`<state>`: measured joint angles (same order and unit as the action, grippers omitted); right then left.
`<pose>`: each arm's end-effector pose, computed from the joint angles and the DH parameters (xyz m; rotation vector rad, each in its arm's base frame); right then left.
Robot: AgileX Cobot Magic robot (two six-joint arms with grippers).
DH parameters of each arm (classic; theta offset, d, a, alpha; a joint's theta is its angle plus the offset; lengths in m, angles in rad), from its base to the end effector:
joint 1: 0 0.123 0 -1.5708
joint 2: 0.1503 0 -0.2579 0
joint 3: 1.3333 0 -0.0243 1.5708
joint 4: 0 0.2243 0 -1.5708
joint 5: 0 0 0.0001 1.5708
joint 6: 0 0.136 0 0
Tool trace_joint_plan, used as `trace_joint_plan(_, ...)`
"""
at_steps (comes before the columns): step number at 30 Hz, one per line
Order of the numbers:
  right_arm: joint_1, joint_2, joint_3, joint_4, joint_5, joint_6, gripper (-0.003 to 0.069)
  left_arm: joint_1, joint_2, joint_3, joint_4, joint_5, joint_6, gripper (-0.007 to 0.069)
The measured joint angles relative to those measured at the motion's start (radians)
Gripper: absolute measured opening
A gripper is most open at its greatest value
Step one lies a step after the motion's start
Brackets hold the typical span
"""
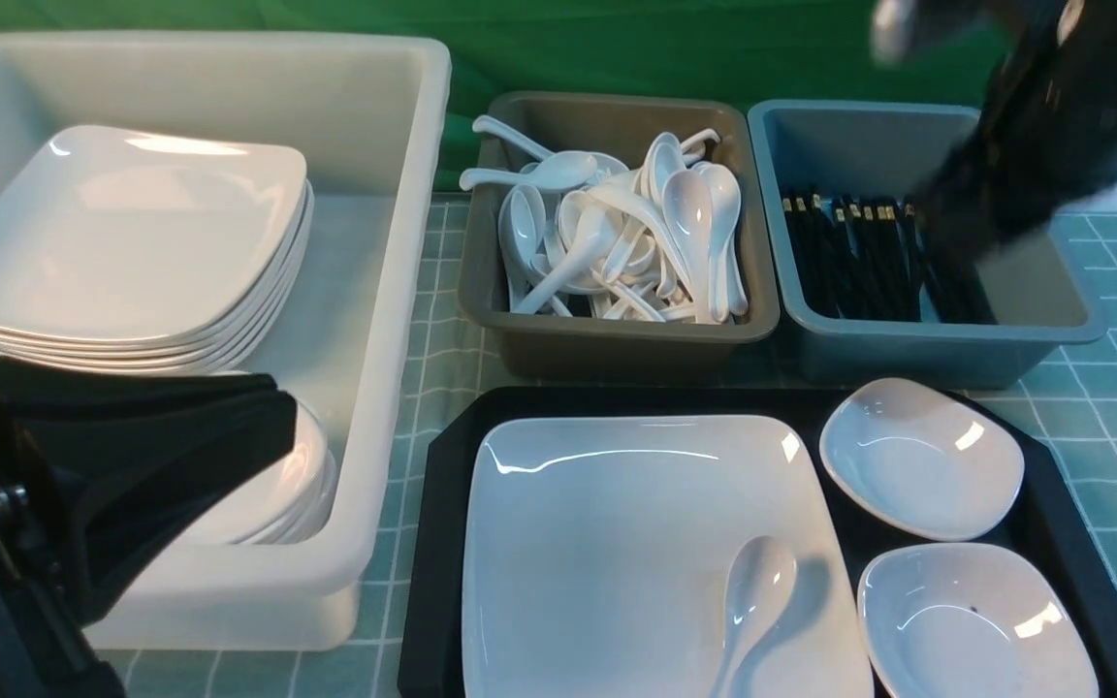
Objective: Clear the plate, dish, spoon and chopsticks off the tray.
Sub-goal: Use the right arm to grab a small plate from the dinner plate
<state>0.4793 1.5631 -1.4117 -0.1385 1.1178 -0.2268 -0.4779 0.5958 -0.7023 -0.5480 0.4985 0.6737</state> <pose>0.2860 0.1296 0.2634 -0.9927 2.5508 -0.1177 0.1211 -0.1009 0.3335 0.7589 1.6608 -0.4376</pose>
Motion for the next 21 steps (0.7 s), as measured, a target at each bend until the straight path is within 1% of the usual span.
trace_joint_plan(1, 0.034, -0.029, 0.08, -0.002, -0.014, 0.0, 0.0252, 0.0, 0.0, 0.0, 0.001, 0.001, 0.0, 0.0017)
trace_joint_plan(3, 0.13, -0.141, 0.333, -0.011, -0.113, 0.021, 0.0265, 0.0, 0.0, 0.0, 0.001, 0.007, 0.001, 0.0017)
trace_joint_plan(5, 0.174, -0.178, 0.433, -0.012, -0.176, 0.038, 0.0295, 0.0, 0.0, 0.0, 0.001, 0.014, 0.001, 0.0017)
trace_joint_plan(7, 0.223, -0.203, 0.521, -0.012, -0.252, 0.069, 0.035, 0.0, 0.0, 0.0, 0.001, 0.016, 0.001, 0.0017)
trace_joint_plan(9, 0.247, -0.209, 0.601, -0.014, -0.327, 0.105, 0.0436, 0.0, 0.0, 0.0, 0.001, 0.016, 0.001, 0.0017)
trace_joint_plan(12, 0.254, -0.208, 0.669, -0.016, -0.403, 0.127, 0.0521, 0.0, 0.0, 0.0, 0.0, 0.016, 0.002, 0.0017)
trace_joint_plan(14, 0.254, -0.2, 0.701, -0.036, -0.45, 0.134, 0.0547, 0.0, 0.0, 0.0, 0.0, 0.016, 0.003, 0.0017)
trace_joint_plan(18, 0.242, -0.166, 0.751, -0.117, -0.554, 0.139, 0.0563, 0.0, 0.0, 0.0, 0.0, 0.03, 0.003, 0.0017)
trace_joint_plan(21, 0.228, -0.142, 0.759, -0.135, -0.583, 0.14, 0.0566, 0.0, 0.0, 0.0, 0.0, 0.034, 0.008, 0.0017)
